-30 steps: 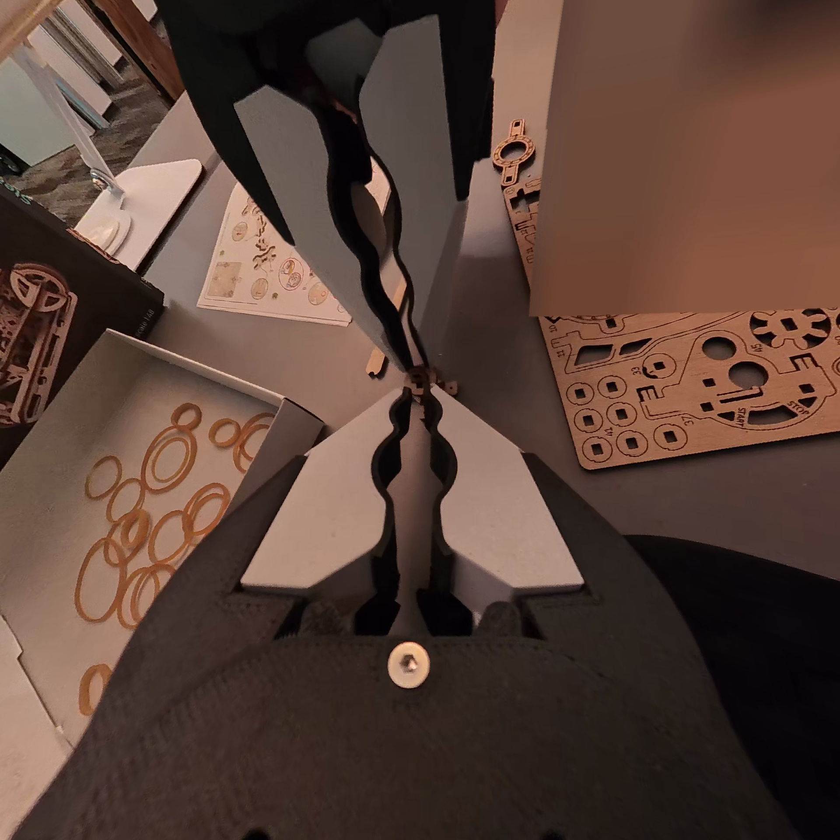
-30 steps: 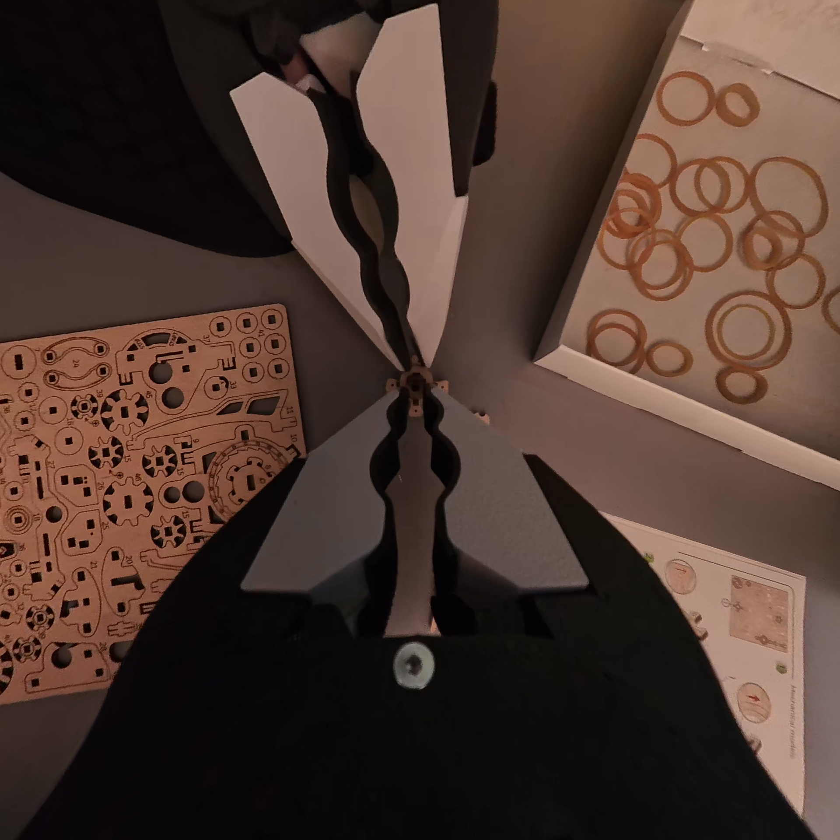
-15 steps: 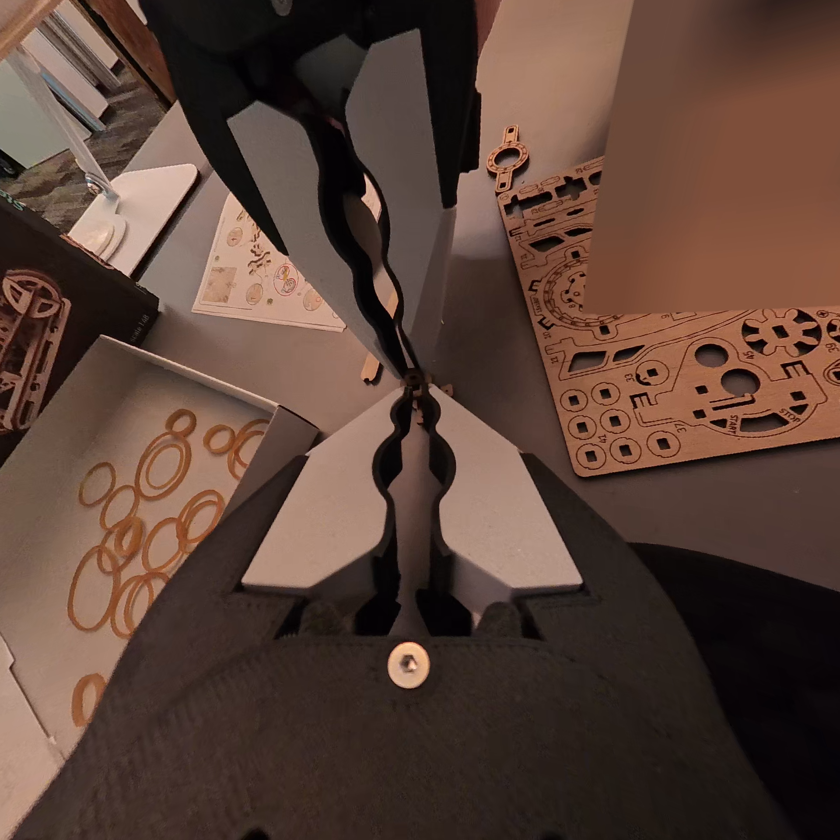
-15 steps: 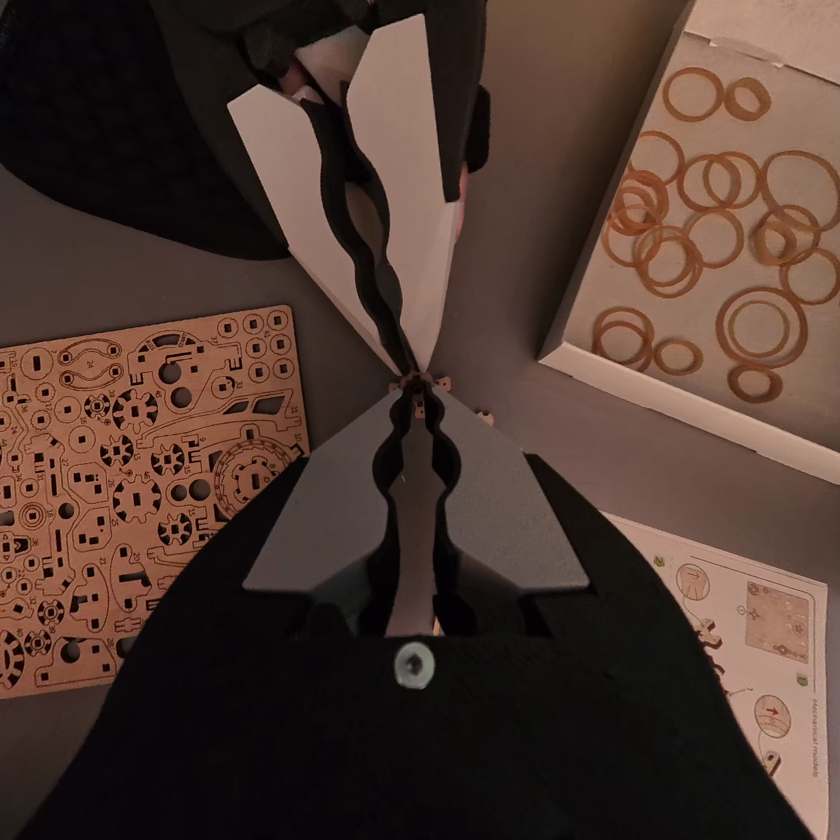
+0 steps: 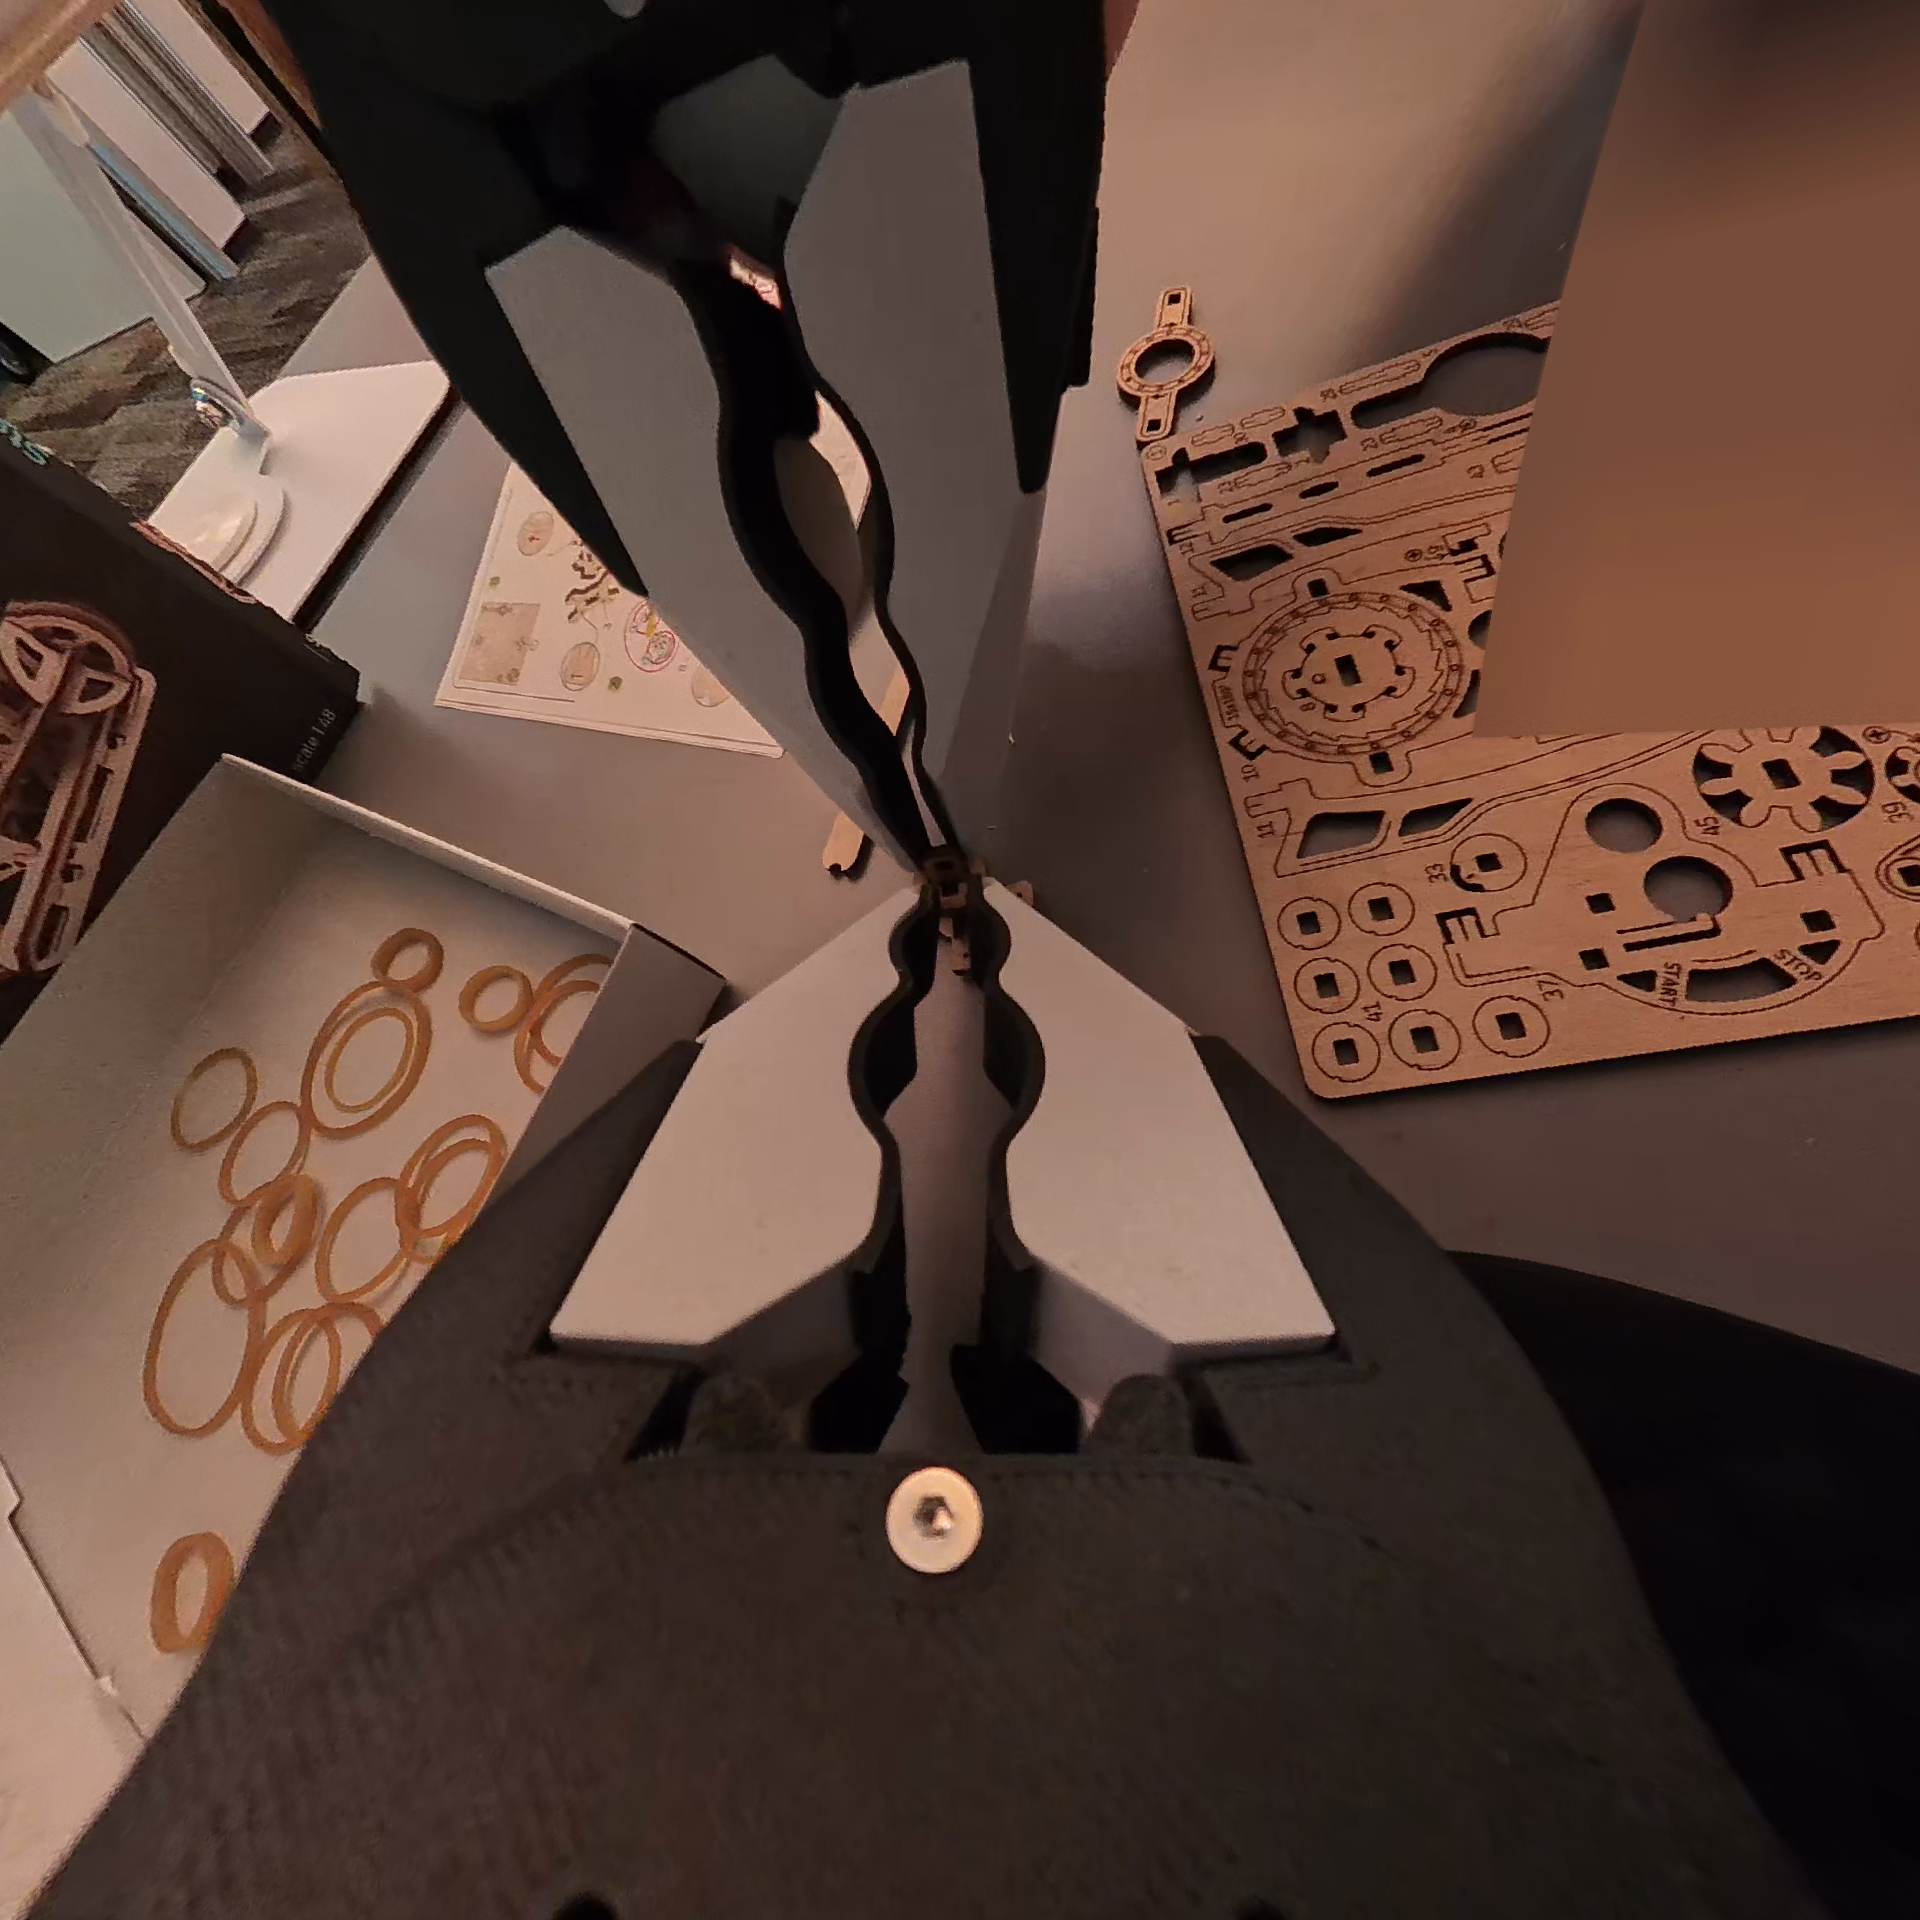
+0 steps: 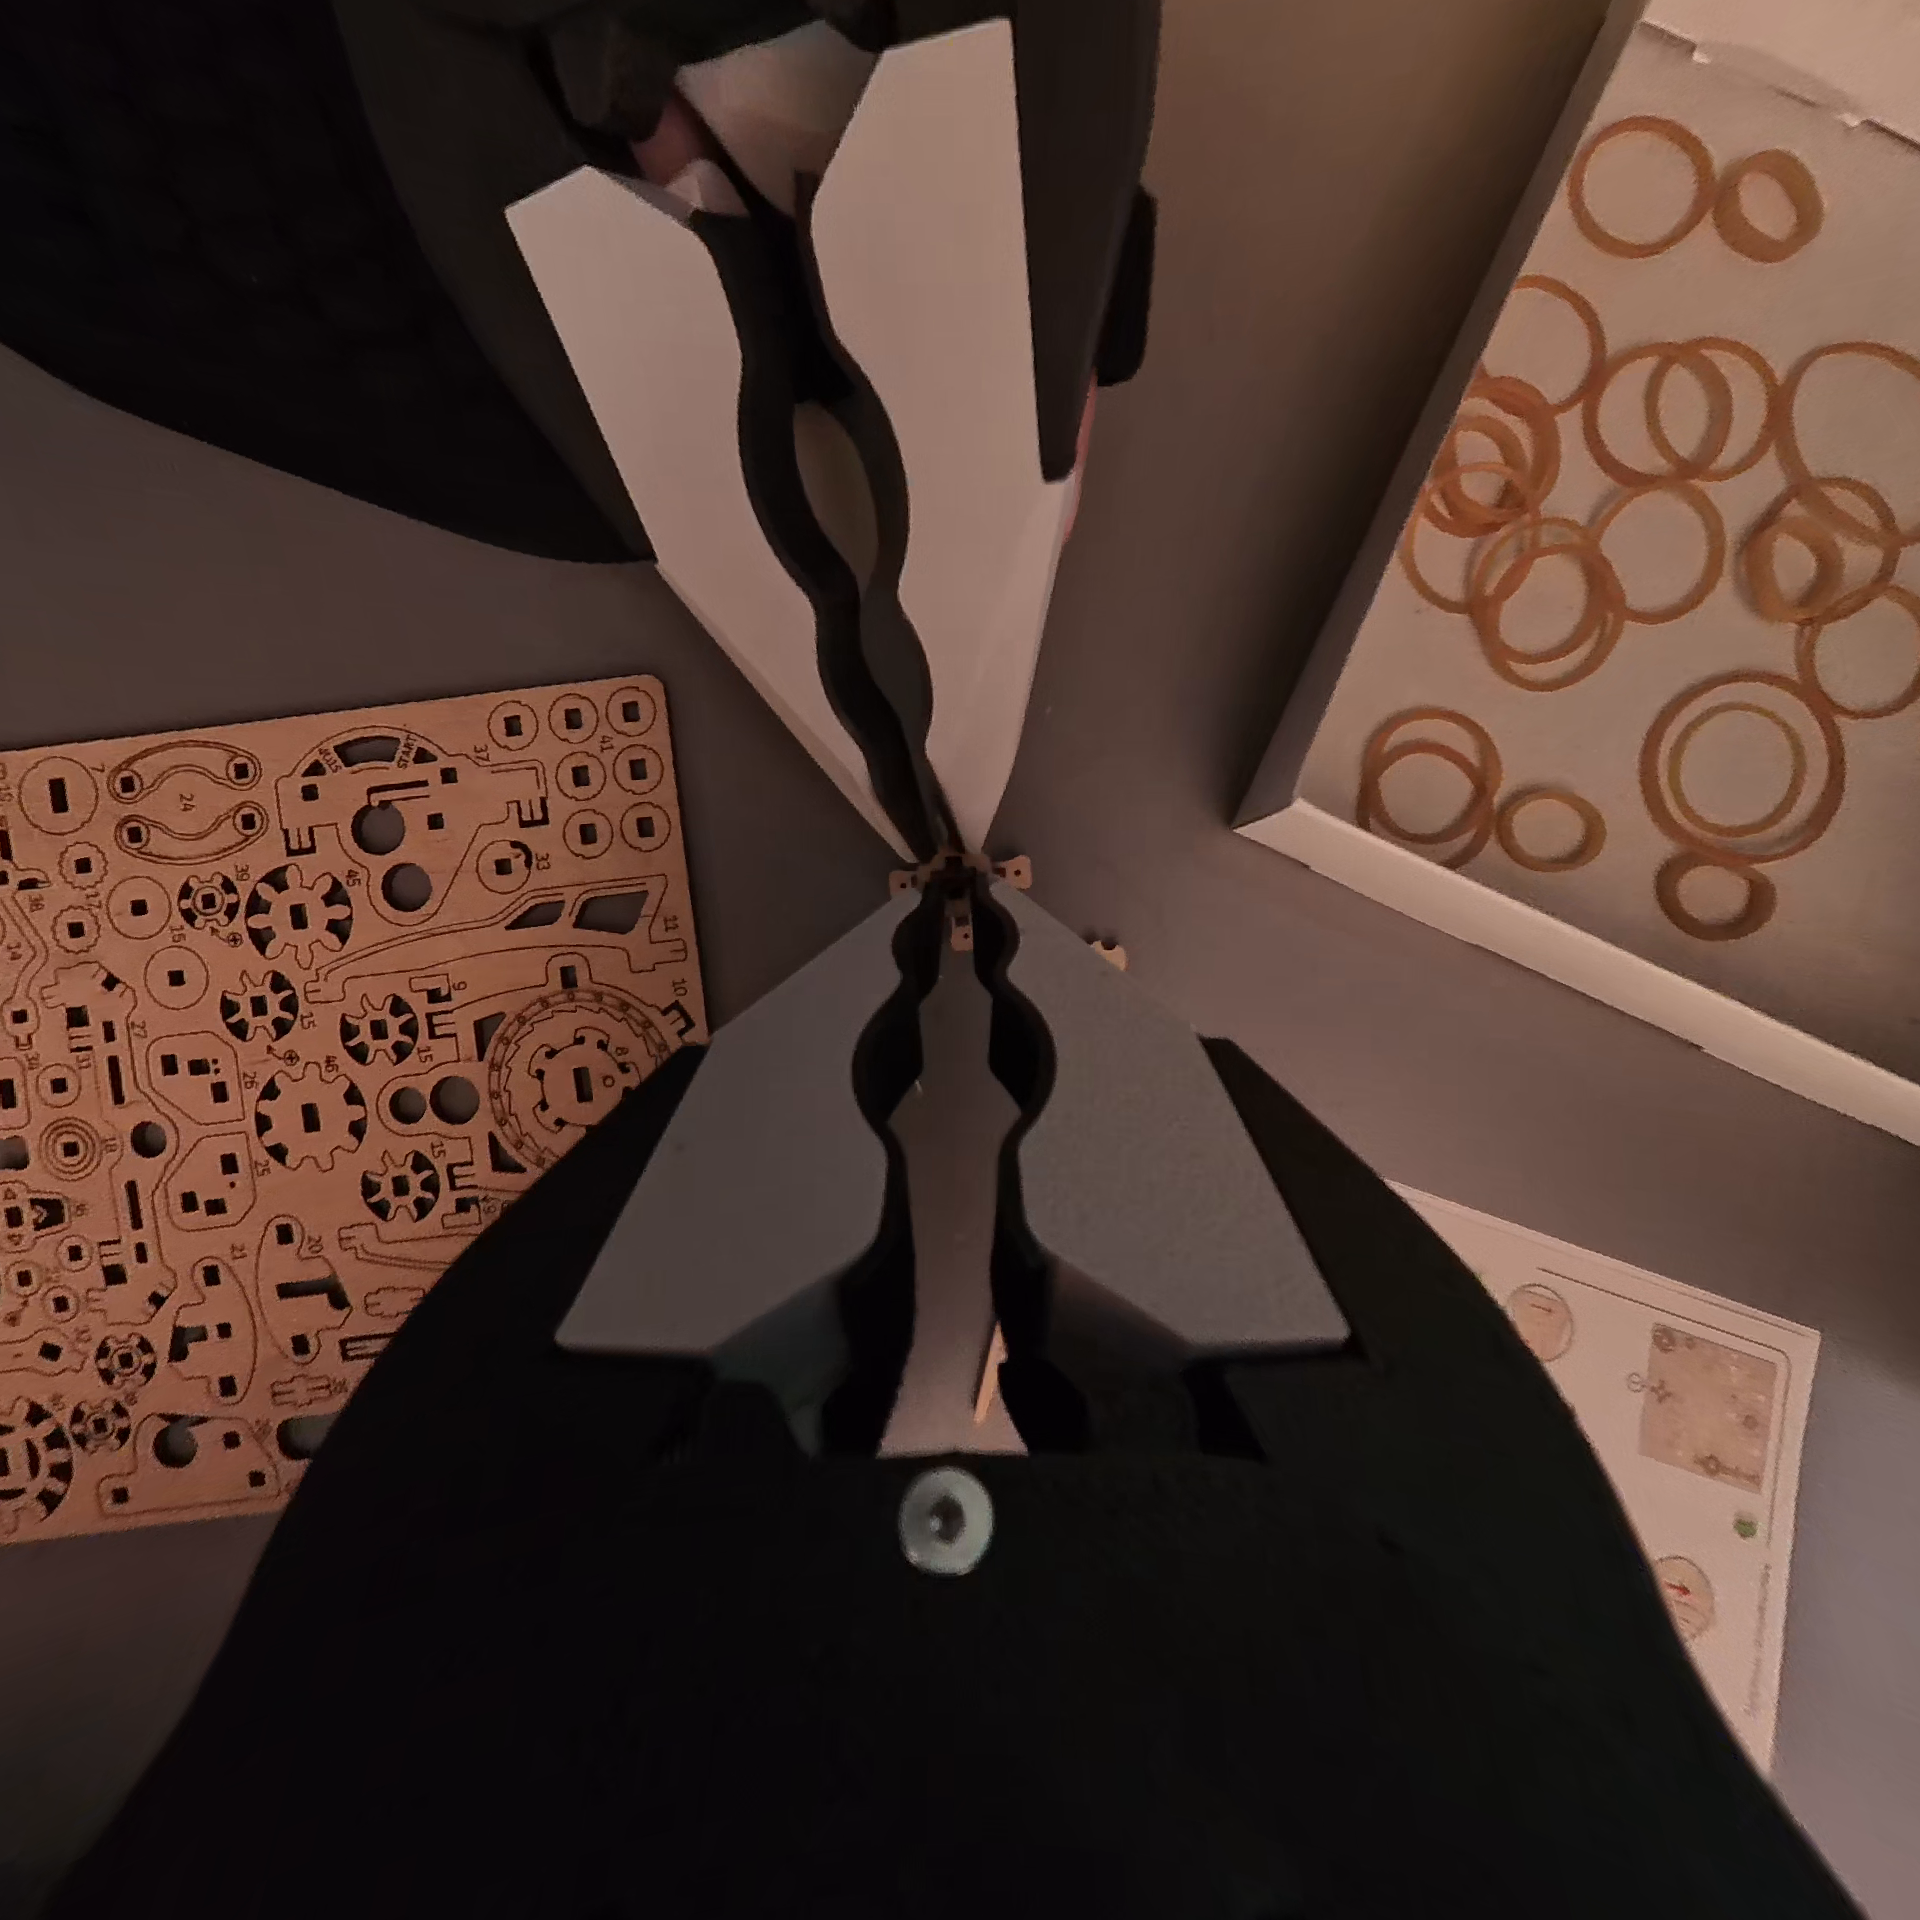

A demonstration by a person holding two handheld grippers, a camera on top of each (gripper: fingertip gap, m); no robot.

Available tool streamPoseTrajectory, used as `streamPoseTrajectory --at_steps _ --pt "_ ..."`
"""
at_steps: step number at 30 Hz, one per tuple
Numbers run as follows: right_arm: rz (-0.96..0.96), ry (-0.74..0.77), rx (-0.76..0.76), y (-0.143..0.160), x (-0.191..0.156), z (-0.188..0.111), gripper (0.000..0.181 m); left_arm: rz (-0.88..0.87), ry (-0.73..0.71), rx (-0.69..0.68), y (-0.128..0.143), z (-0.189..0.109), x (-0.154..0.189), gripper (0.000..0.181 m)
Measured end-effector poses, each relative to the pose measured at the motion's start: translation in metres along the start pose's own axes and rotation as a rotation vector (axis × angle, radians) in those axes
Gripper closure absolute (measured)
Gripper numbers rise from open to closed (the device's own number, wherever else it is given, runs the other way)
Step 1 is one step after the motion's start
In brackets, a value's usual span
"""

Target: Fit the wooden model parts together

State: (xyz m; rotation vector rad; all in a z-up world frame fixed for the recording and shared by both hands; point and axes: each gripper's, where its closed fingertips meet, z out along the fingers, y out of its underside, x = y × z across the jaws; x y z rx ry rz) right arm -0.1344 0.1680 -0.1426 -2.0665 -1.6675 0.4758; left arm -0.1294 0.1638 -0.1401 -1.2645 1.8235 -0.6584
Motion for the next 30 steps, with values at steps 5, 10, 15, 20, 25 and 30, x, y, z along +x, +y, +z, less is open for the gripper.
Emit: streamPoseTrajectory --at_steps 5,10,15,20,25,30 --pt "-0.006 -0.005 -0.03 -0.0003 -0.0001 0.0003 0.176 0.003 0.0 -0.001 0.0002 0.0001 0.0003 0.178" --pt "0.022 -0.033 -0.003 0.0003 0.0003 0.0001 0.176 0.003 -0.008 -0.003 -0.0004 0.0009 0.0 0.178" --pt "-0.001 -0.002 -0.027 0.0005 -0.0003 0.0002 0.176 0.0 -0.004 -0.003 -0.0013 0.0018 0.001 0.178" --pt "0.02 -0.02 -0.003 0.0008 -0.0001 0.0002 0.176 -0.017 0.003 -0.003 -0.0014 0.002 0.0007 0.178" --pt "0.006 -0.006 -0.01 0.0007 -0.0003 0.0003 0.177 -0.029 0.01 -0.002 -0.0016 0.0018 0.0007 0.178" --pt "0.011 -0.013 0.003 0.0011 -0.0005 0.001 0.177 -0.039 0.016 0.003 -0.0022 0.0014 0.0008 0.178"
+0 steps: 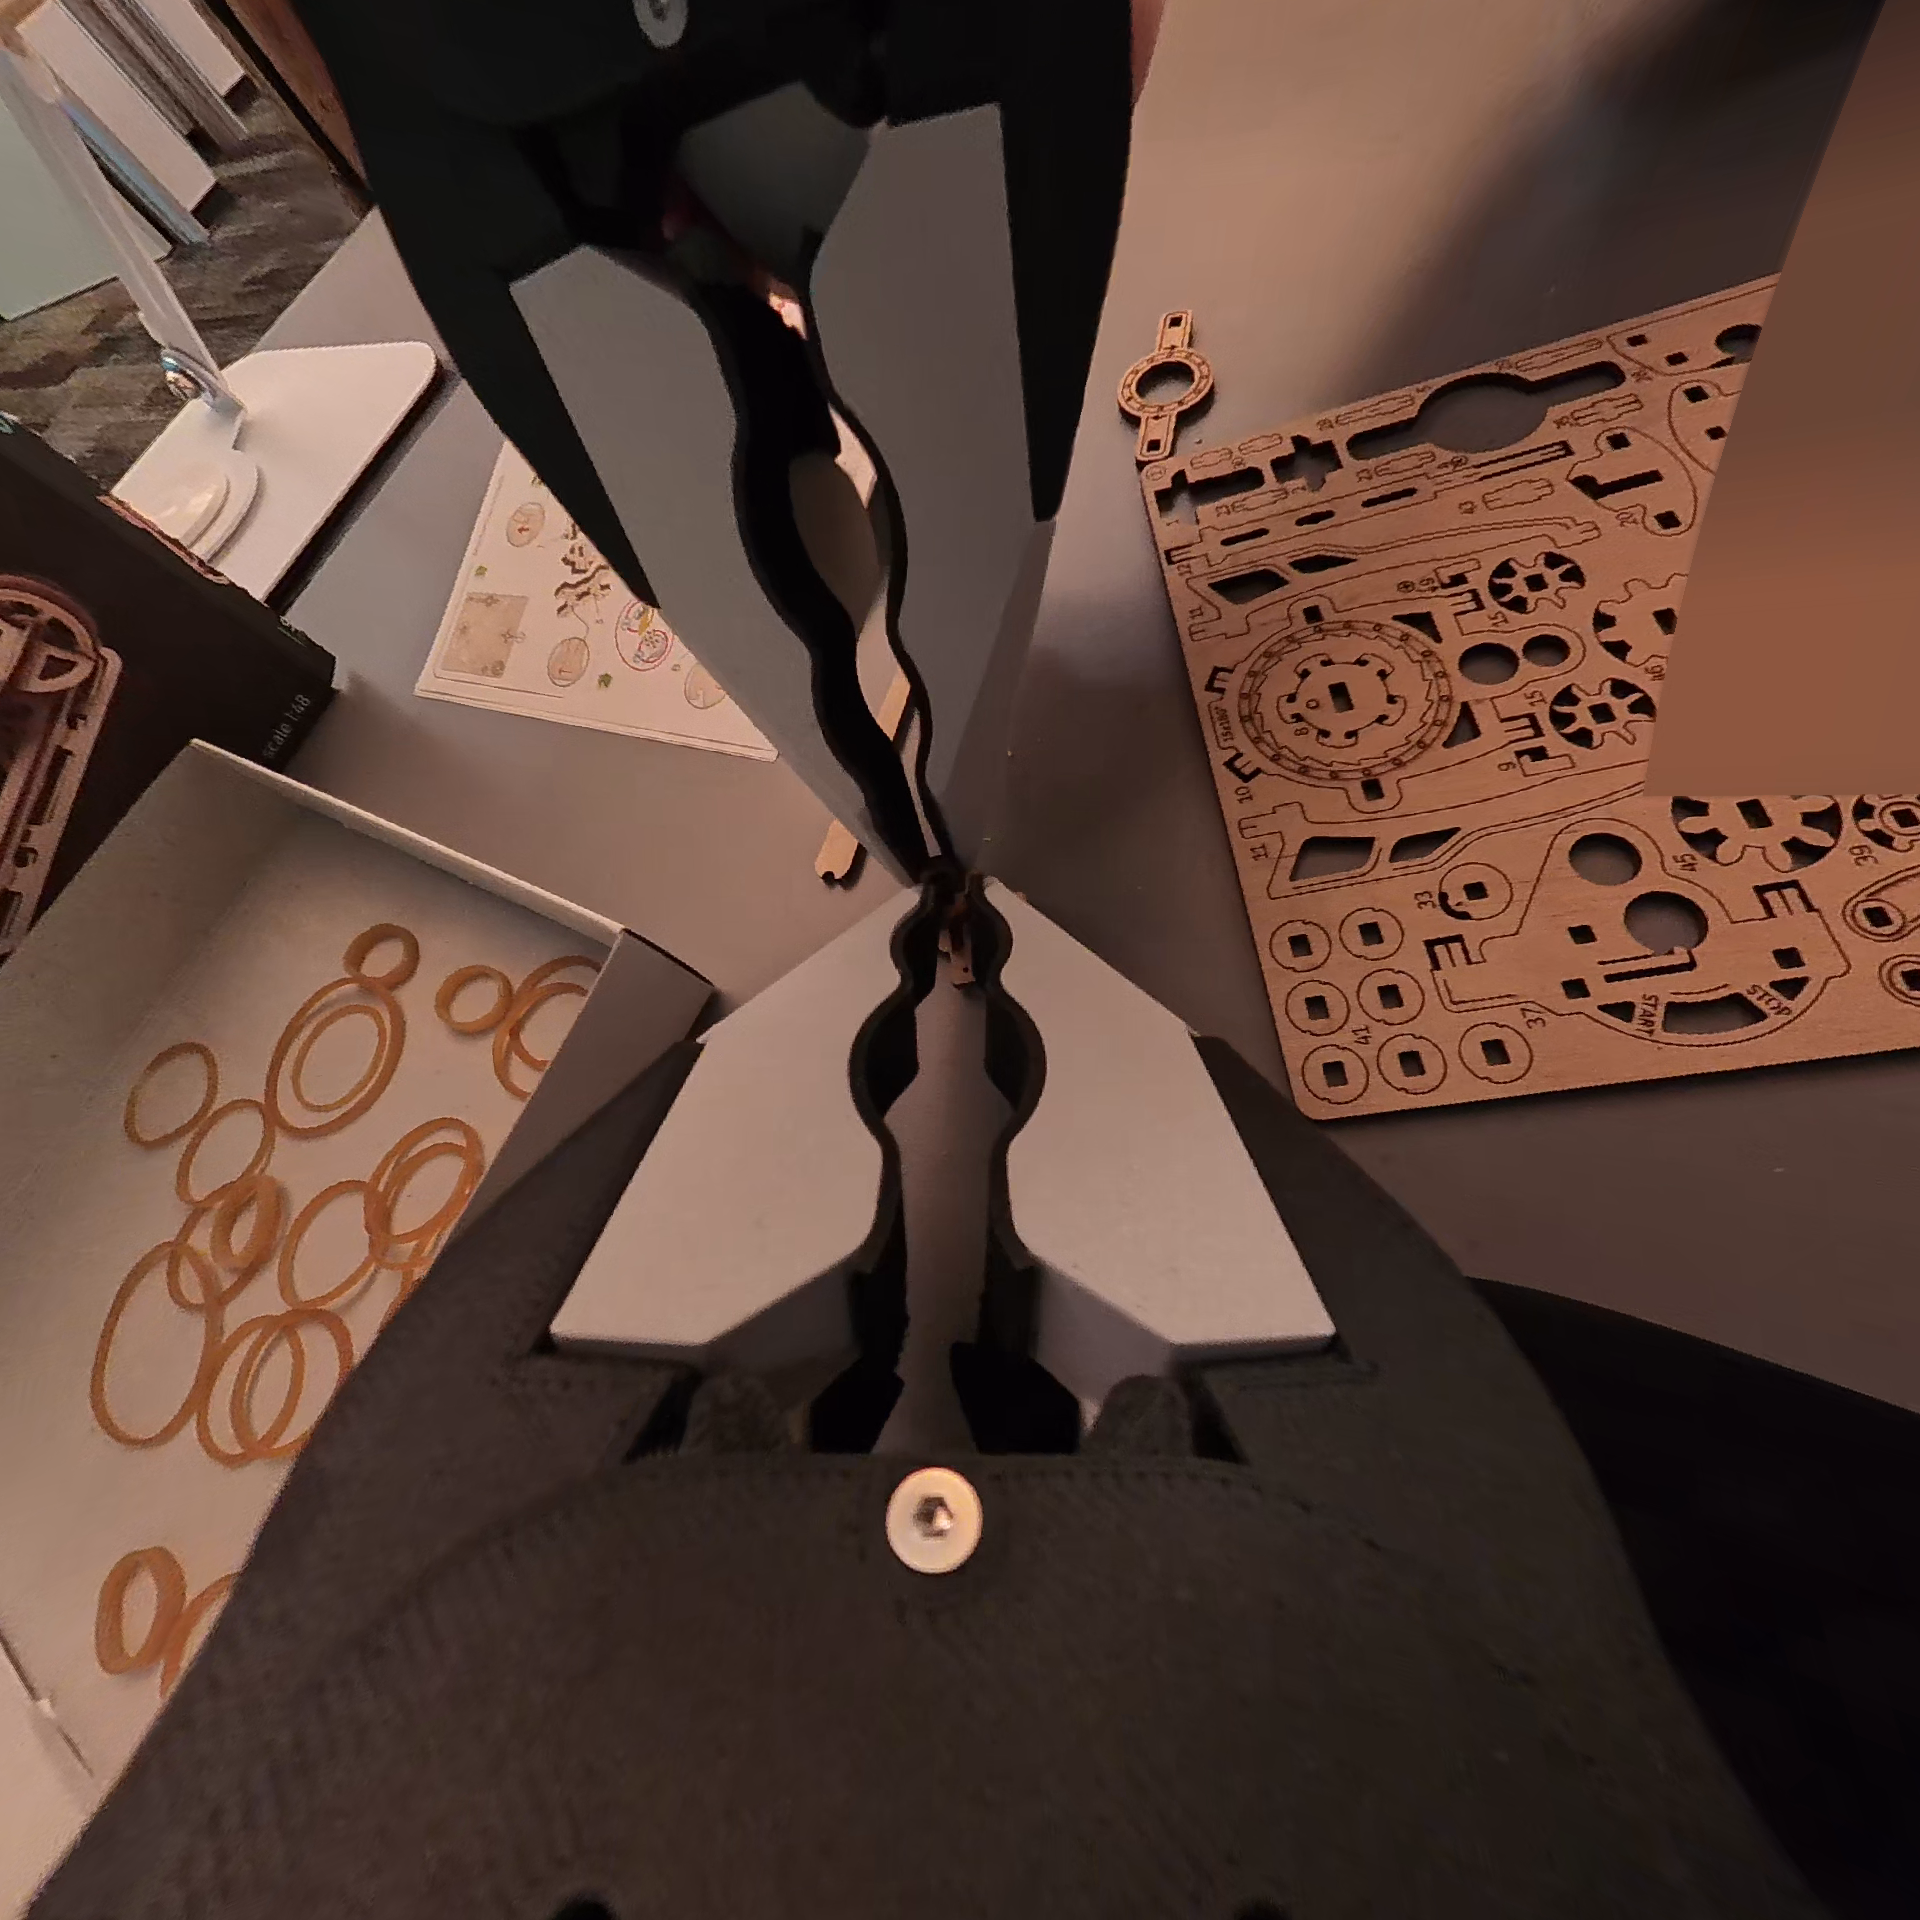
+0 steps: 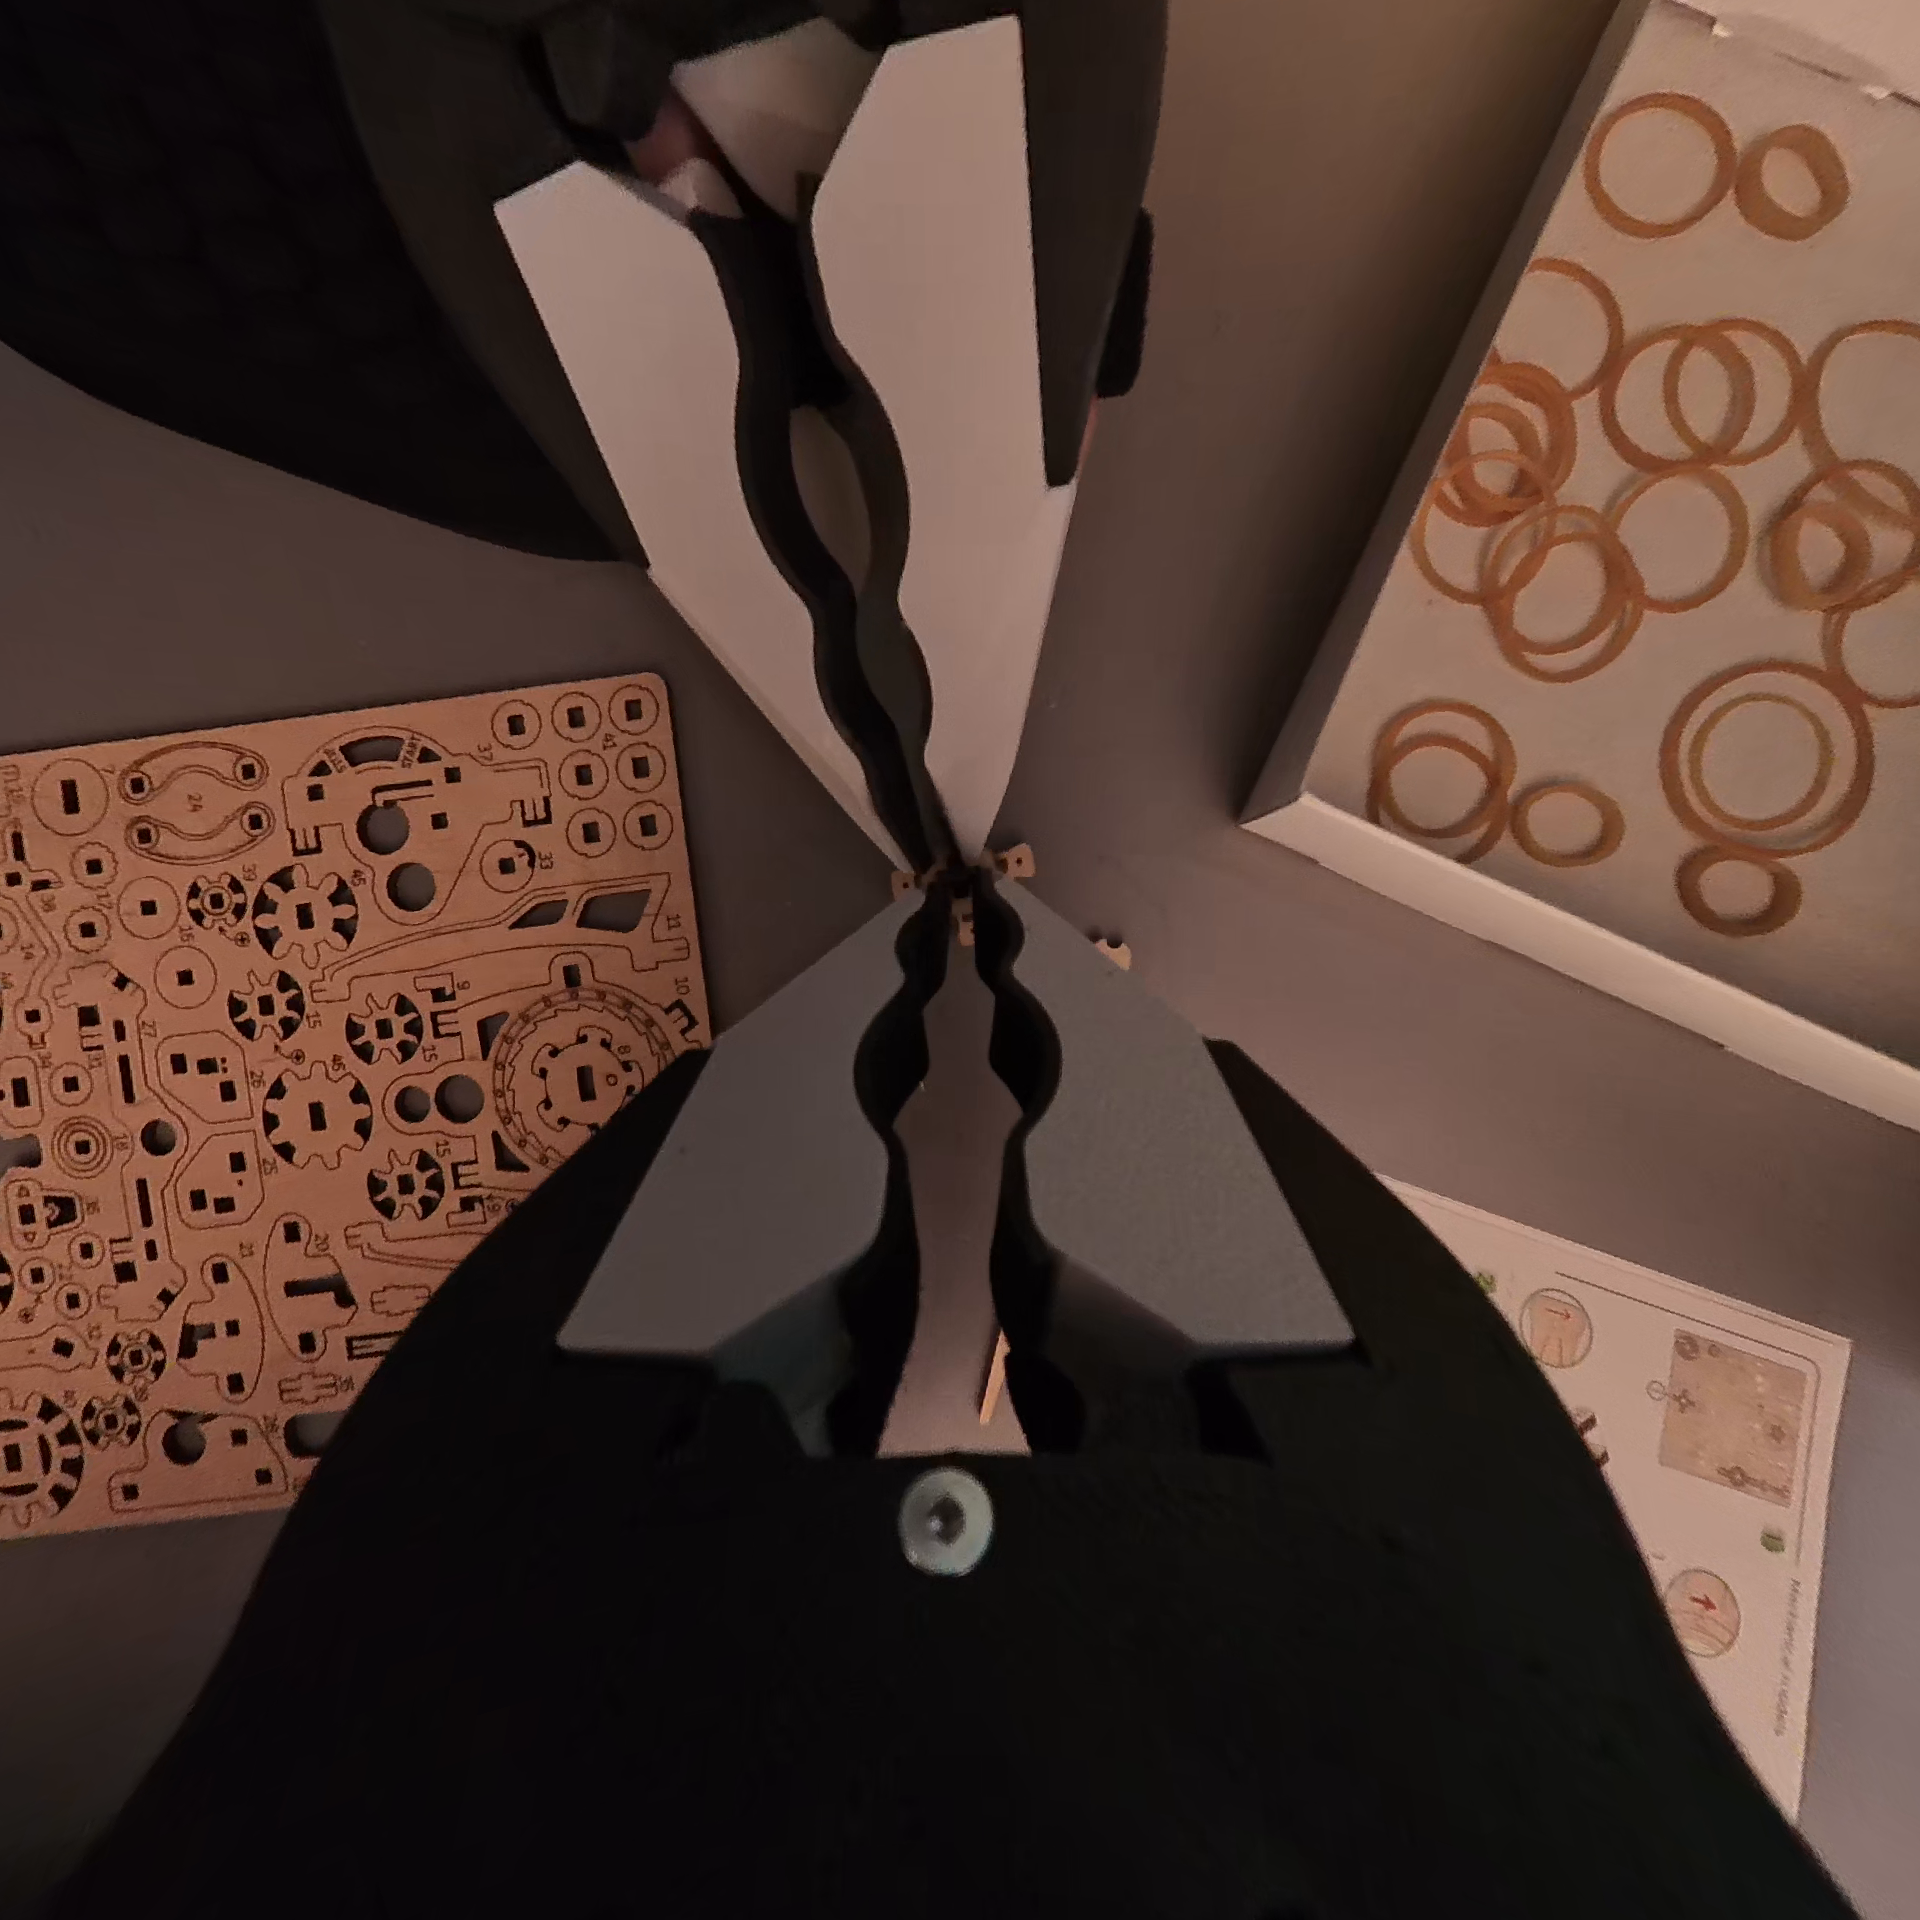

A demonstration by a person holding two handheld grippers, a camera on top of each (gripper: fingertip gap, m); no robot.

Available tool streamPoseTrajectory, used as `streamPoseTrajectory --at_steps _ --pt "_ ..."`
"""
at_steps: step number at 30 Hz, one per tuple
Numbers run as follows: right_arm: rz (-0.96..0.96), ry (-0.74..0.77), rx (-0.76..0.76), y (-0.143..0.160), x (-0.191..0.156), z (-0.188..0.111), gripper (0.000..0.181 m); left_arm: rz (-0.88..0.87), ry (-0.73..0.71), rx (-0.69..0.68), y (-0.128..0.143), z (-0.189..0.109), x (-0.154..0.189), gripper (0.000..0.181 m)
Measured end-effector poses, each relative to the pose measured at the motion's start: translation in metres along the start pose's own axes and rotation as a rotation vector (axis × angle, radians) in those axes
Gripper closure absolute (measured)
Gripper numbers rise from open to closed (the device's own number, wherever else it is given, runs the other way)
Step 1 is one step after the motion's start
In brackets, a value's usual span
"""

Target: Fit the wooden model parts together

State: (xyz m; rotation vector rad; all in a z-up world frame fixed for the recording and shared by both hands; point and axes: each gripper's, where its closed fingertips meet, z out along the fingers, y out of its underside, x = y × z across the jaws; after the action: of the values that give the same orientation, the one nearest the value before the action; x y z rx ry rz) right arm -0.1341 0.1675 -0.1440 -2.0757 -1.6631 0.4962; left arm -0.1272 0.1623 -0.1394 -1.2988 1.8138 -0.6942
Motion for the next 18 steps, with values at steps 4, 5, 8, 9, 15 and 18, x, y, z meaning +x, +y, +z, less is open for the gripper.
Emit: streamPoseTrajectory --at_steps 4,5,8,9,15,18 --pt "-0.008 0.002 0.003 0.0 0.0 0.0 0.177 0.006 -0.003 0.0 0.0 0.0 0.0 0.178" --pt "-0.005 -0.002 0.008 0.0 0.0 0.0 0.177 0.008 -0.005 0.0 0.0 0.0 0.0 0.178" --pt "-0.029 0.006 0.006 -0.001 0.0 0.0 0.177 0.034 -0.02 0.001 0.0 0.0 0.0 0.178" --pt "-0.044 0.008 0.01 -0.001 0.0 0.0 0.177 0.05 -0.031 0.002 0.0 0.0 0.0 0.178" --pt "-0.064 0.0 0.036 -0.006 0.001 -0.005 0.171 0.111 -0.089 0.009 0.0 -0.005 -0.001 0.166" --pt "-0.069 -0.012 0.063 -0.007 0.0 -0.012 0.173 0.089 -0.06 0.014 -0.001 -0.009 0.002 0.167"
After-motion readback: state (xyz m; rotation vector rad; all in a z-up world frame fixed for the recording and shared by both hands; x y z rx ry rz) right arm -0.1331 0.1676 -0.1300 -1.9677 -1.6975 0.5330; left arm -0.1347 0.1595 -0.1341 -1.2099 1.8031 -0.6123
